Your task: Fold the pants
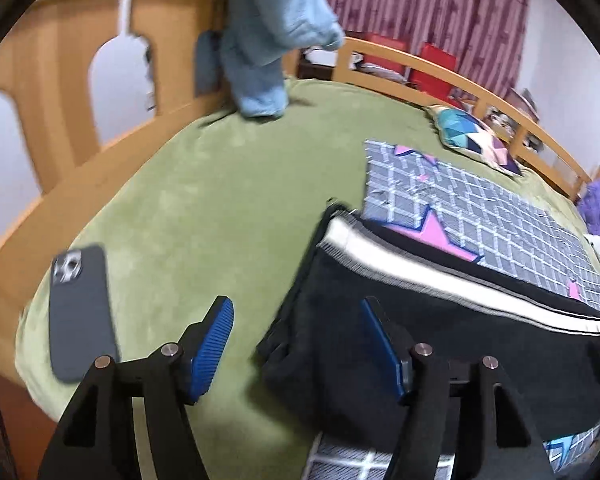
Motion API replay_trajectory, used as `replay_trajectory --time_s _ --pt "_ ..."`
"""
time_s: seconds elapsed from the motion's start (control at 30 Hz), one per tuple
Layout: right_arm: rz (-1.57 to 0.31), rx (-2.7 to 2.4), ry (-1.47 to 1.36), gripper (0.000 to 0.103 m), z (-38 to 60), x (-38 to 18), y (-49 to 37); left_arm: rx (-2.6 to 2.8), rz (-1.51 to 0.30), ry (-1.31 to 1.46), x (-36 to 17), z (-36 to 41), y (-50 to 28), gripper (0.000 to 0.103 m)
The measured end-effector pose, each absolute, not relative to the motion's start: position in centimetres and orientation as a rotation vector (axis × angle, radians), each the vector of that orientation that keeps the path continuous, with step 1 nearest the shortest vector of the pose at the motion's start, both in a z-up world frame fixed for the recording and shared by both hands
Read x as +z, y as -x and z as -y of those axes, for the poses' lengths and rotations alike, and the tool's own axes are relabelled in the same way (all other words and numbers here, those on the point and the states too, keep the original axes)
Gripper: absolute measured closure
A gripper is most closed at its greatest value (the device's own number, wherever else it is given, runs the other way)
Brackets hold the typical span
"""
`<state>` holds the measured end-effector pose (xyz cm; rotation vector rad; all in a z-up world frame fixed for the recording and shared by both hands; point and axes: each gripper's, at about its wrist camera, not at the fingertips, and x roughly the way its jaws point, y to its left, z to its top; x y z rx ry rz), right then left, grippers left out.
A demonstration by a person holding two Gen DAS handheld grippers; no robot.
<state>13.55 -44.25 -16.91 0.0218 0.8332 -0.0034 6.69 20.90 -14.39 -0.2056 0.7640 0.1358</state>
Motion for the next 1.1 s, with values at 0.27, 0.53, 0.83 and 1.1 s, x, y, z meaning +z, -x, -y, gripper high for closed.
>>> replay_trajectory --time_s 0.27,0.53,0.83,1.1 --pt "-1.041 0.177 0.158 0.058 42.2 -23.0 -21.3 0.064 -0.779 0.161 -13.7 -18.7 -10.8 0.039" --pt "-0.974 0.202 0.284 0.101 40.3 -21.7 -18.7 0.016 -0.795 0.161 -15.6 -17.9 -12.0 0.039" --pt "-1.051 0.229 0.37 0.089 39.7 -23.3 -20.4 -0.044 -0.767 0.118 -15.4 -16.9 -12.7 0.039" --pt "-1.111 0.268 0.302 0.085 40.6 -22.7 -21.0 -0.081 -0.744 0.085 -14.8 -16.4 -12.2 0.039"
